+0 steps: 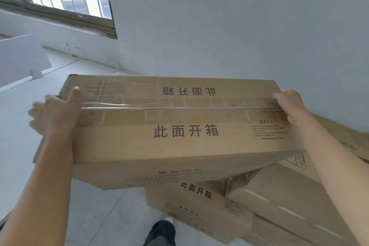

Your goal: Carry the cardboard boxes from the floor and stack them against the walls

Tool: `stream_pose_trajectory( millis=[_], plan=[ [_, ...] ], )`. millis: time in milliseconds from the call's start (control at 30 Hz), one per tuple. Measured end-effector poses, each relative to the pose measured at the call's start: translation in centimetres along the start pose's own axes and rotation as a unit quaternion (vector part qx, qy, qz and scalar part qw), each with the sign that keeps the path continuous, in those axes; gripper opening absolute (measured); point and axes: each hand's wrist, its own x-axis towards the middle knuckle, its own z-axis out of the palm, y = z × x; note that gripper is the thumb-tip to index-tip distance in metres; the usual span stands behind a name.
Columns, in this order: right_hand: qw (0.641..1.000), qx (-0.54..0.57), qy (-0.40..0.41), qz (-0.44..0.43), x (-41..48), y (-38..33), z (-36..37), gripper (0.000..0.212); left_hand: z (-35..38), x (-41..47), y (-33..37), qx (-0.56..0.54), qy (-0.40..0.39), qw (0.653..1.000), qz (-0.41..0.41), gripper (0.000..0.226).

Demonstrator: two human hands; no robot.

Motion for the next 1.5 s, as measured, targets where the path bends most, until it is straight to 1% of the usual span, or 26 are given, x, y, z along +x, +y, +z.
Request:
stream_pose_trajectory(
  millis=[100, 167, 233, 367, 433, 467, 533, 667, 767, 800, 833, 867, 900, 933, 967, 1000, 1033, 1067, 1100, 1133, 1167, 1233, 1267, 1367, 1433, 1500],
  plan=[
    [0.999, 0.018, 0.024, 0.036, 3.7, 0.5, 0.7, 0.025, 4.7, 1.9, 4.9, 0.018, -0.030, 0.999, 0.025, 0.090],
    [0.996, 0.017, 0.048, 0.078, 5.5, 0.8, 1.4, 0.020, 8.2, 3.7, 7.8, 0.031, -0.052, 0.997, 0.042, 0.077],
    [0.990, 0.031, 0.072, 0.116, 7.2, 1.5, 2.0, 0.014, 11.0, 4.5, 11.1, 0.035, -0.065, 0.994, 0.077, 0.068],
    [0.982, 0.021, 0.115, 0.147, 10.0, 2.3, 2.0, 0.015, 17.1, 7.2, 16.6, 0.033, -0.104, 0.985, 0.131, 0.067],
    [0.979, 0.028, 0.122, 0.158, 11.1, 2.6, 2.5, 0.008, 19.9, 8.6, 18.6, 0.026, -0.121, 0.981, 0.148, 0.063],
    [0.979, 0.025, 0.118, 0.163, 11.6, 2.9, 3.0, 0.005, 21.4, 9.4, 19.2, 0.023, -0.134, 0.979, 0.150, 0.061],
    [0.976, 0.032, 0.104, 0.191, 12.8, 3.8, 4.2, 0.006, 24.5, 10.6, 19.7, 0.020, -0.168, 0.975, 0.145, 0.058],
    [0.963, 0.065, 0.094, 0.244, 14.8, 5.5, 6.2, 0.021, 29.6, 11.9, 20.5, 0.045, -0.198, 0.966, 0.159, 0.063],
    [0.964, 0.051, 0.082, 0.248, 16.7, 4.8, 6.9, 0.013, 32.8, 13.2, 21.3, 0.093, -0.235, 0.957, 0.145, 0.059],
    [0.967, 0.049, 0.063, 0.243, 17.5, 4.0, 7.3, 0.013, 33.8, 13.6, 21.3, 0.108, -0.252, 0.952, 0.136, 0.059],
    [0.968, 0.081, 0.028, 0.235, 18.3, 3.0, 8.2, 0.015, 34.7, 13.8, 21.2, 0.121, -0.268, 0.947, 0.128, 0.059],
    [0.966, 0.117, -0.021, 0.229, 19.1, 1.6, 9.5, 0.016, 35.6, 13.9, 21.1, 0.134, -0.283, 0.942, 0.123, 0.060],
    [0.967, 0.117, -0.067, 0.217, 19.9, 0.5, 11.3, 0.022, 36.4, 13.9, 20.8, 0.149, -0.293, 0.936, 0.123, 0.062],
    [0.972, 0.055, -0.112, 0.197, 20.7, -0.9, 13.4, 0.034, 37.0, 13.9, 20.6, 0.165, -0.298, 0.932, 0.123, 0.064],
    [0.976, -0.037, -0.132, 0.169, 21.1, -1.9, 15.8, 0.048, 37.5, 14.0, 20.4, 0.181, -0.301, 0.928, 0.124, 0.065],
    [0.974, -0.122, -0.132, 0.136, 21.1, -2.5, 18.1, 0.057, 37.7, 14.2, 20.2, 0.196, -0.302, 0.925, 0.125, 0.066],
    [0.967, -0.194, -0.129, 0.100, 20.8, -2.5, 20.1, 0.060, 38.0, 14.4, 19.9, 0.206, -0.301, 0.922, 0.129, 0.066],
    [0.955, -0.265, -0.118, 0.068, 20.4, -1.8, 21.5, 0.061, 38.3, 14.8, 19.7, 0.215, -0.297, 0.921, 0.134, 0.067],
    [0.934, -0.337, -0.116, 0.040, 19.9, -0.8, 22.3, 0.062, 38.7, 15.1, 19.5, 0.224, -0.289, 0.920, 0.140, 0.067],
    [0.915, -0.386, -0.116, 0.018, 19.2, 0.4, 22.7, 0.064, 39.0, 15.4, 19.4, 0.231, -0.282, 0.919, 0.149, 0.066],
    [0.904, -0.413, -0.114, 0.003, 18.9, 1.7, 22.7, 0.067, 39.4, 15.4, 19.5, 0.236, -0.278, 0.918, 0.158, 0.066],
    [0.907, -0.410, -0.095, -0.021, 18.7, 2.5, 22.4, 0.082, 40.2, 15.4, 19.7, 0.238, -0.271, 0.917, 0.171, 0.068],
    [0.911, -0.402, -0.089, -0.024, 19.0, 2.5, 22.4, 0.085, 40.5, 15.4, 19.7, 0.241, -0.266, 0.917, 0.175, 0.069],
    [0.908, -0.410, -0.085, -0.026, 19.2, 2.2, 22.5, 0.077, 40.9, 15.3, 19.8, 0.251, -0.254, 0.916, 0.181, 0.070],
    [0.911, -0.402, -0.083, -0.026, 18.9, 2.2, 22.5, 0.072, 40.6, 15.2, 19.8, 0.253, -0.253, 0.915, 0.186, 0.065],
    [0.915, -0.392, -0.086, -0.028, 18.8, 2.1, 22.1, 0.062, 40.2, 14.8, 19.8, 0.263, -0.249, 0.907, 0.213, 0.057]
  ],
)
